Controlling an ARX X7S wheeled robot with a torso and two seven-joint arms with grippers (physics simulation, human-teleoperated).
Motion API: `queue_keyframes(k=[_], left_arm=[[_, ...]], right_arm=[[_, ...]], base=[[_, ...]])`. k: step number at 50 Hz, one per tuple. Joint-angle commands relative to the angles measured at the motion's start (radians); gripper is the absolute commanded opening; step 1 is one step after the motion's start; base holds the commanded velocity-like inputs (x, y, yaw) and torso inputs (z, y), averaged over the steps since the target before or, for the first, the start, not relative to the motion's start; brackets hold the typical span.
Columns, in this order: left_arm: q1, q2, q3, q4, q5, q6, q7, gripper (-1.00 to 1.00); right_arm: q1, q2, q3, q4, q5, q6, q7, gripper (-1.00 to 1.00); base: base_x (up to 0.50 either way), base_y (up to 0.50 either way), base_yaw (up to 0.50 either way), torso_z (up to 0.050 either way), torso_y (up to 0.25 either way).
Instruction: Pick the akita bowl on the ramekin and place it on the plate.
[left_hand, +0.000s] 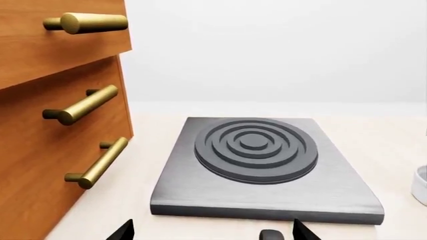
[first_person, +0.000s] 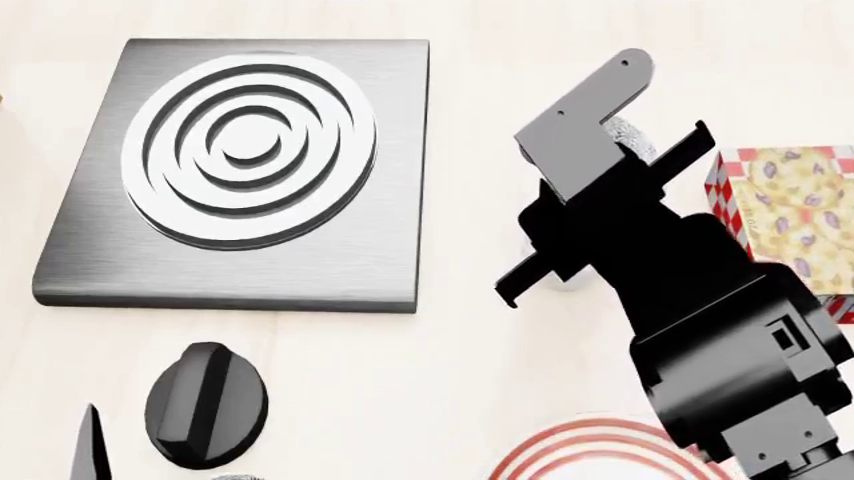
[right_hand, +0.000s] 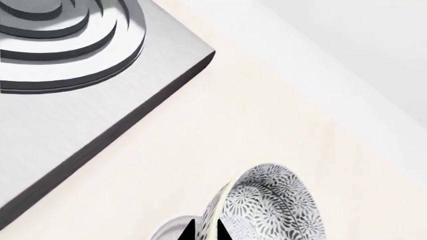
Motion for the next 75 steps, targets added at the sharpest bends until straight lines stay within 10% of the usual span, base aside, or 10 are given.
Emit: queue_keyframes(k=[1,75], left_arm=[[-0.001,-0.002,0.007,-0.003,0.002,0.002,-0.002,1.00],[-0.001,-0.021,0.019,0.008,-0.010,0.007,-0.029,1.00]], right_arm=[[0.012,0.023,0.018,-0.050,-0.014,0.019,0.017,-1.00],[0.009,0.417,-0.058,-1.031,0.222,0.670,-0.095,-1.00]], base=[[0.00,0.00,0.00,0.000,0.000],[0.00,0.00,0.00,0.000,0.000]])
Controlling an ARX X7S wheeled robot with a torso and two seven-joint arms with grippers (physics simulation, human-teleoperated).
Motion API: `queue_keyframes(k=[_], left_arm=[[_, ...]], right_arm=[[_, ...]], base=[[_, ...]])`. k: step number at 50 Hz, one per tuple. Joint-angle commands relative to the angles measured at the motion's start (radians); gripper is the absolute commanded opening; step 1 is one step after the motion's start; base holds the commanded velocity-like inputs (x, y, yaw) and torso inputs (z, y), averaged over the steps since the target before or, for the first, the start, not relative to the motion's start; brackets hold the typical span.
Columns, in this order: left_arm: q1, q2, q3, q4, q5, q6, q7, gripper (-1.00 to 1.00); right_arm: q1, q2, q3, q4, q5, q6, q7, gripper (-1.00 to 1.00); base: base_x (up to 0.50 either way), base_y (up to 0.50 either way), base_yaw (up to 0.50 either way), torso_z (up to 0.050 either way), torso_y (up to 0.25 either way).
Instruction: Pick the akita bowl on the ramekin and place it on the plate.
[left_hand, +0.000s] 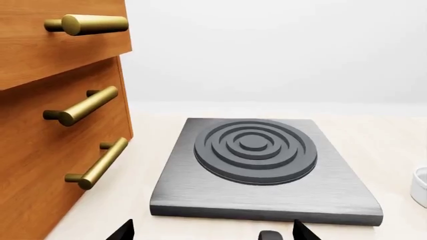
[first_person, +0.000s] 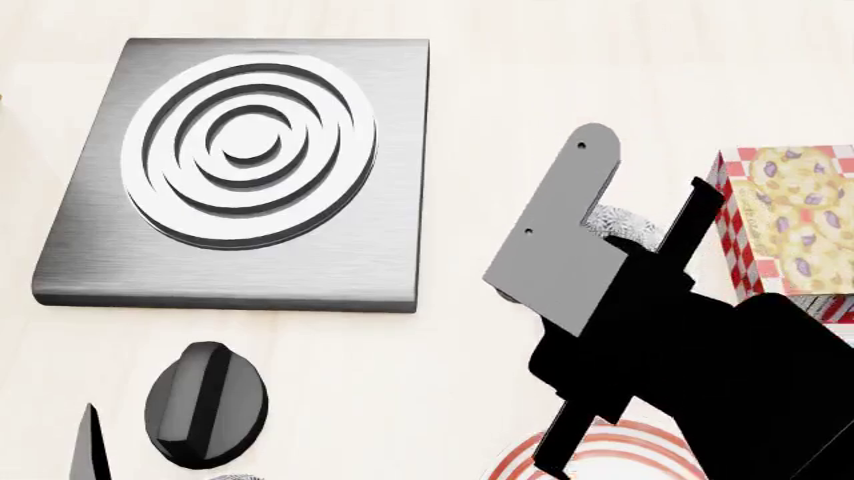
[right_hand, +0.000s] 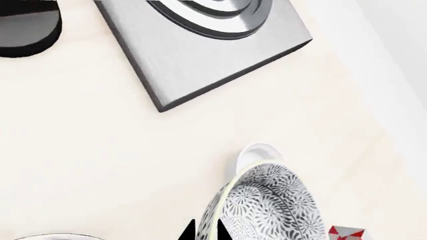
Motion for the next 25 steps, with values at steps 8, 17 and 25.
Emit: queue_keyframes(k=[8,17,25], left_arm=[[0.000,-0.005,0.006,-0.001,0.001,0.004,-0.005,1.00],[-0.003,-0.007,0.002,-0.004,-0.005,0.003,-0.008,1.00],[-0.005,-0.009,-0.003,-0.006,-0.012,0.005,-0.010,1.00]], right_arm=[[-0.076,0.085,0.075,-0.250,0.090,0.128,0.071,-1.00],[-0.139,0.116,0.179,-0.372,0.193,0.192,0.124,-1.00],[-0.177,0.135,0.229,-0.422,0.246,0.223,0.153,-1.00]], base=[[0.00,0.00,0.00,0.000,0.000],[0.00,0.00,0.00,0.000,0.000],[0.00,0.00,0.00,0.000,0.000]])
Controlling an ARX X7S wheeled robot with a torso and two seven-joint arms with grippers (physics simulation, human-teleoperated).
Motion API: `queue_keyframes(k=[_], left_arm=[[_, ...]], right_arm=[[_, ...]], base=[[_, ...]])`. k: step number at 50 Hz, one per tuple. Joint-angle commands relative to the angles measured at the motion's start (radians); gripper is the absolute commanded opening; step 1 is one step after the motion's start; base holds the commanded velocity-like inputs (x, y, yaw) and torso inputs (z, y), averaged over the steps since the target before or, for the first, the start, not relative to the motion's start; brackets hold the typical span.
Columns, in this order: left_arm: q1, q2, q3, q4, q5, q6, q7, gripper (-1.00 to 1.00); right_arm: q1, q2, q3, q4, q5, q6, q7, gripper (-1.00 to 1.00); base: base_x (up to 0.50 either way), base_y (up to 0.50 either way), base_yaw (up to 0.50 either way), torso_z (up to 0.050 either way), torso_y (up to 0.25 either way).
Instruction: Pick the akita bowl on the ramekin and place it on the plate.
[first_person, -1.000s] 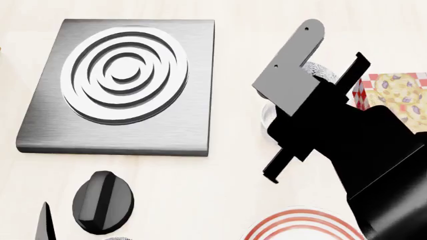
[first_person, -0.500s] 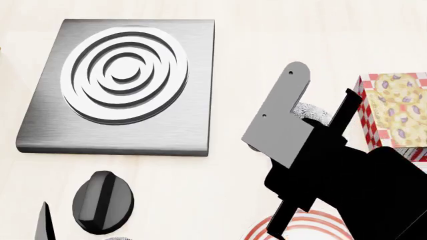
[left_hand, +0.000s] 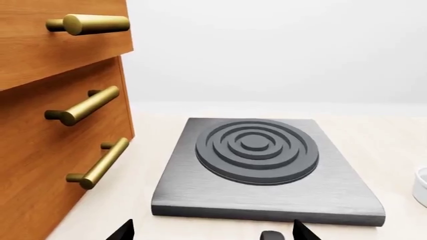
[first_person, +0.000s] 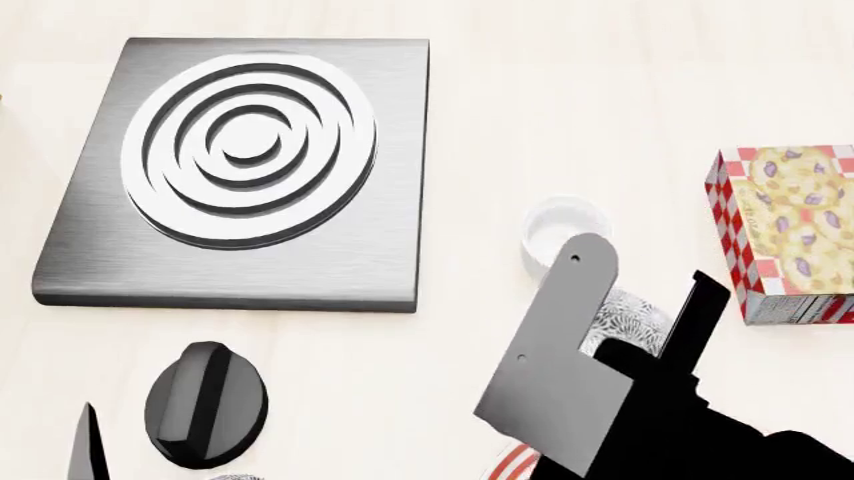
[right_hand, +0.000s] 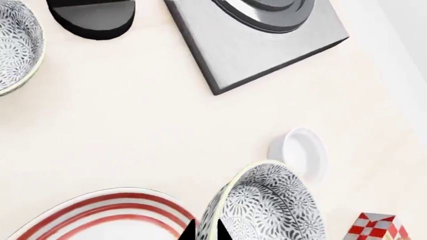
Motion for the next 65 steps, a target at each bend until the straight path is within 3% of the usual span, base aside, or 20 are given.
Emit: queue_keyframes(k=[1,17,65], left_arm=[[-0.003,-0.003,-0.004,-0.003,-0.006,0.002,-0.003,1.00],[0.001,-0.006,-0.007,-0.002,-0.015,0.009,-0.007,1.00],[-0.005,-0.016,0.004,-0.006,-0.019,0.011,-0.021,1.00]], right_arm=[[-0.053,0.035,0.082,-0.100,0.064,0.051,0.050,-1.00],[-0.193,0.087,0.195,-0.170,0.187,0.043,0.111,-1.00],[-0.449,0.208,0.177,-0.111,0.129,-0.185,0.187,-1.00]], base=[[0.00,0.00,0.00,0.000,0.000],[0.00,0.00,0.00,0.000,0.001],[0.00,0.00,0.00,0.000,0.000]])
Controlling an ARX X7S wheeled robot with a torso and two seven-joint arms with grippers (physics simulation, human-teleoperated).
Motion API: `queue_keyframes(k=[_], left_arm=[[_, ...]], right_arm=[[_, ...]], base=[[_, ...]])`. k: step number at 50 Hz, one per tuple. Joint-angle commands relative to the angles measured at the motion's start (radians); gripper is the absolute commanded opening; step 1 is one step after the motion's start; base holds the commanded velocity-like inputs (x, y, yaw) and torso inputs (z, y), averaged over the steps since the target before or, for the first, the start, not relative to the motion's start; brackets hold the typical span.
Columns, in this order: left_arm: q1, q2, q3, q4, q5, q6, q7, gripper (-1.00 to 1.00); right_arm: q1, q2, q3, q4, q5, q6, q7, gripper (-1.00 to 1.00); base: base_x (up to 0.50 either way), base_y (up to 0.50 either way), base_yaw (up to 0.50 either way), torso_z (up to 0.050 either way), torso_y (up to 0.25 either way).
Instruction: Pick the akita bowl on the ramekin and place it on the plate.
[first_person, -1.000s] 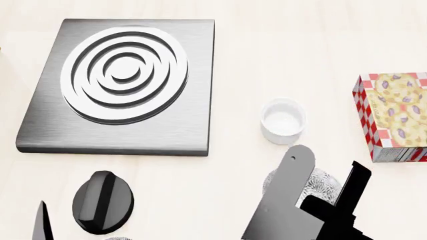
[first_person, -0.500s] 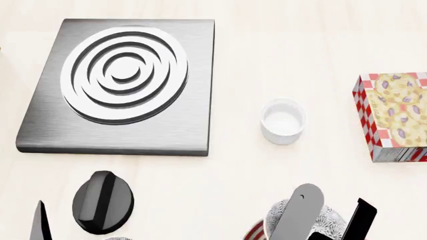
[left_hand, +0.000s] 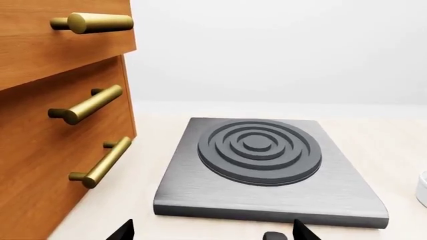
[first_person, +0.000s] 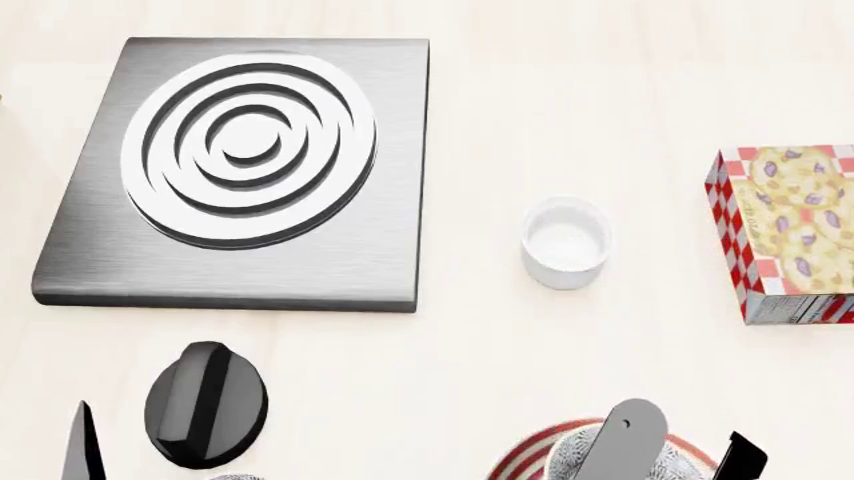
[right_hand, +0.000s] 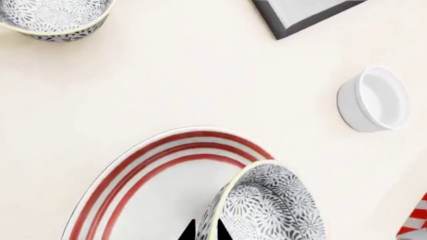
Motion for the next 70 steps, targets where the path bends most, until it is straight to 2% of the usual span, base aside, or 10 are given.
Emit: queue_keyframes(k=[1,34,57,58,70], left_arm=[[0.000,-0.002,0.002,-0.001,-0.001,0.001,-0.004,1.00],[-0.001,-0.010,0.007,0.002,-0.003,0.003,-0.014,1.00],[-0.002,-0.016,0.008,0.001,-0.005,0.010,-0.019,1.00],[-0.002,-0.016,0.009,0.000,-0.004,0.010,-0.019,1.00],[0.000,-0.017,0.011,0.001,-0.012,0.018,-0.016,1.00]], right_arm=[[-0.054,0.026,0.009,0.017,-0.023,-0.051,0.025,-1.00],[-0.199,0.021,-0.023,0.089,-0.084,-0.209,0.060,-1.00],[-0.236,0.005,-0.034,0.114,-0.084,-0.244,0.071,-1.00],[-0.234,0.001,-0.032,0.118,-0.078,-0.239,0.075,1.00],[-0.246,-0.002,-0.036,0.122,-0.081,-0.251,0.082,1.00]], base=[[0.00,0.00,0.00,0.000,0.000],[0.00,0.00,0.00,0.000,0.000],[0.00,0.00,0.00,0.000,0.000],[0.00,0.00,0.00,0.000,0.000],[0.00,0.00,0.00,0.000,0.000]])
